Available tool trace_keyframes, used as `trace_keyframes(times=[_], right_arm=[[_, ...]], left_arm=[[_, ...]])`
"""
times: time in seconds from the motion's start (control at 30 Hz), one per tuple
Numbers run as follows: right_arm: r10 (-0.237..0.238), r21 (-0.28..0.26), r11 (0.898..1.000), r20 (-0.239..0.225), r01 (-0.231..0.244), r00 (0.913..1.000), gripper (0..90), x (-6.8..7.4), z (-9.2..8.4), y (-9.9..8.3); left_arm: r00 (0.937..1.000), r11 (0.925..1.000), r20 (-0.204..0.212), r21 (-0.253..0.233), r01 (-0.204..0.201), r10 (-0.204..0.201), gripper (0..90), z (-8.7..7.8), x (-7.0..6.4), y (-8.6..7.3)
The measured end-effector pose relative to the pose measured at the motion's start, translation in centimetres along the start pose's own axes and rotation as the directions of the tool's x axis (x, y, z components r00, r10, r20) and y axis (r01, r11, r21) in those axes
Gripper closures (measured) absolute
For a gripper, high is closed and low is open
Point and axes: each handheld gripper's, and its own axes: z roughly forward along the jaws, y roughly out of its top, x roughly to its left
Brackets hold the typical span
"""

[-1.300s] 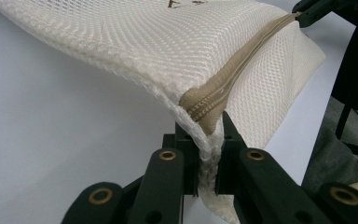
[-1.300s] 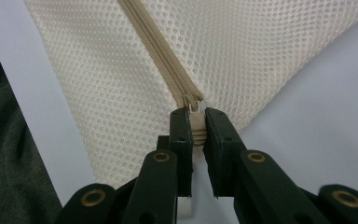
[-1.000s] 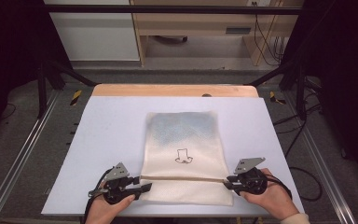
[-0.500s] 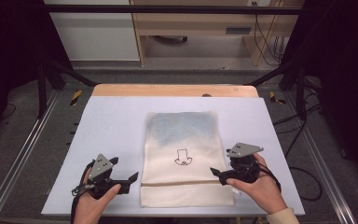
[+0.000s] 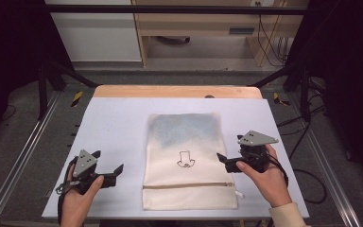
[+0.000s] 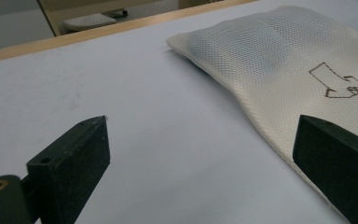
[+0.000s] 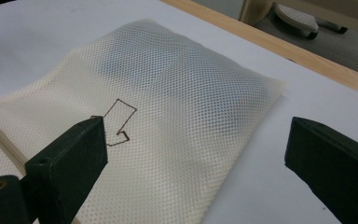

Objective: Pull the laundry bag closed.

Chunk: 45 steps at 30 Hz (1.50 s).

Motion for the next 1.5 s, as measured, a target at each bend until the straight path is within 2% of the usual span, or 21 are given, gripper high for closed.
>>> trace_keyframes(times=[0.2, 0.47, 0.83, 1.2, 1.3, 1.37, 1.5], right_arm=[[0.022, -0.01, 1.0, 0.029, -0.022, 0.9993, 5.8, -0.9, -0.7, -0.6], [0.047, -0.018, 0.999, 0.087, -0.045, 0.9951, 5.9, -2.4, -1.6, -1.8], [0.121, -0.024, 0.993, 0.144, -0.119, 0.9822, 6.4, -4.6, -3.0, -4.9], [0.198, -0.034, 0.98, 0.189, -0.195, 0.9618, 6.7, -6.2, -3.1, -8.1], [0.214, -0.032, 0.977, 0.195, -0.212, 0.9572, 6.8, -6.4, -2.8, -8.8], [0.224, -0.036, 0.975, 0.2, -0.221, 0.9538, 6.8, -6.4, -2.6, -9.3], [0.236, -0.059, 0.972, 0.218, -0.229, 0.947, 7.6, -6.5, -2.0, -10.4]], left_arm=[[0.9984, 0.9995, -0.047, -0.015, 0.029, -0.03, 3.7, -0.9, 2.1, -0.3], [0.9946, 0.9972, -0.08, -0.037, 0.064, -0.067, 3.6, -1.8, 4.5, -0.9], [0.9885, 0.9953, -0.119, -0.038, 0.089, -0.093, 3.6, -2.5, 6.9, -1.8], [0.9852, 0.9956, -0.148, -0.046, 0.082, -0.087, 3.7, -2.1, 8.4, -2.5], [0.986, 0.9974, -0.153, -0.038, 0.061, -0.066, 3.7, -1.8, 8.5, -2.7], [0.9868, 0.999, -0.156, -0.013, 0.042, -0.044, 3.7, -1.5, 8.7, -2.9], [0.9881, 0.9997, -0.151, -0.002, 0.025, -0.025, 3.7, -0.7, 8.8, -3.3]])
